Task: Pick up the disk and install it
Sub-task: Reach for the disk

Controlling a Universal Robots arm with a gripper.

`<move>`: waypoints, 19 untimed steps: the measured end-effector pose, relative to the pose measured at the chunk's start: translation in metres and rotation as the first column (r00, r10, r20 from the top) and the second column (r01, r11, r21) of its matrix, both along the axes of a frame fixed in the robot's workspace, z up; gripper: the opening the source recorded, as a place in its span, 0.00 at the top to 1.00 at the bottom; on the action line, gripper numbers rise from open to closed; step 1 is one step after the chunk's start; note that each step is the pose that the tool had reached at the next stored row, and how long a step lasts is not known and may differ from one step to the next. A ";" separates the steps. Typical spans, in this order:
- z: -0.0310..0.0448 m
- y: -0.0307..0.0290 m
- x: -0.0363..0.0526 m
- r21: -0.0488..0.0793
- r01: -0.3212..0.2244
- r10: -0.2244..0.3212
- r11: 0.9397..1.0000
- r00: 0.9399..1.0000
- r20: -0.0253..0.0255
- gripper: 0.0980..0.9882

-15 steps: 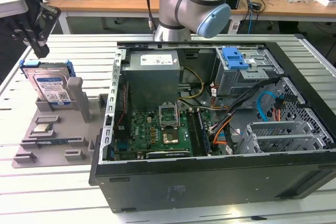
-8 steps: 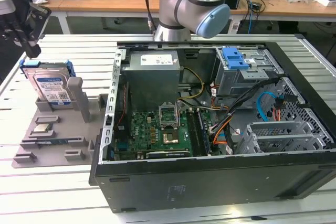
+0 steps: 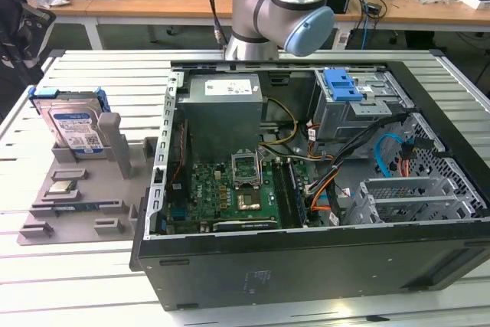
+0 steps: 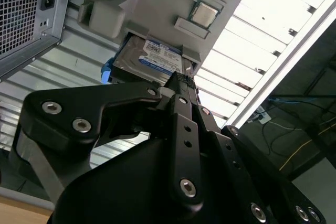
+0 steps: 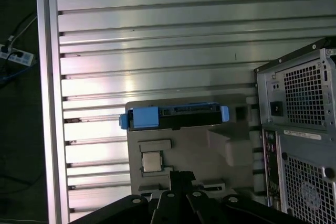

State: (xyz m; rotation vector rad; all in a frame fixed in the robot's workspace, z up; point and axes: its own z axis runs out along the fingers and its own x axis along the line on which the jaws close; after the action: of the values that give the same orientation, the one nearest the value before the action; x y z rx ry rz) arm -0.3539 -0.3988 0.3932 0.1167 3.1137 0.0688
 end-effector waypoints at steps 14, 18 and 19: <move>-0.0001 0.0000 -0.0283 0.000 0.000 0.000 1.000 1.000 0.000 0.99; -0.0001 0.0000 -0.0363 0.000 0.000 0.000 1.000 1.000 0.000 0.99; -0.0001 0.0000 -0.0382 0.000 0.000 0.000 1.000 1.000 0.000 0.99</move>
State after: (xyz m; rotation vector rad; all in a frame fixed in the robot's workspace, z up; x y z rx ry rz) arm -0.3921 -0.3988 0.3931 0.1167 3.1137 0.0688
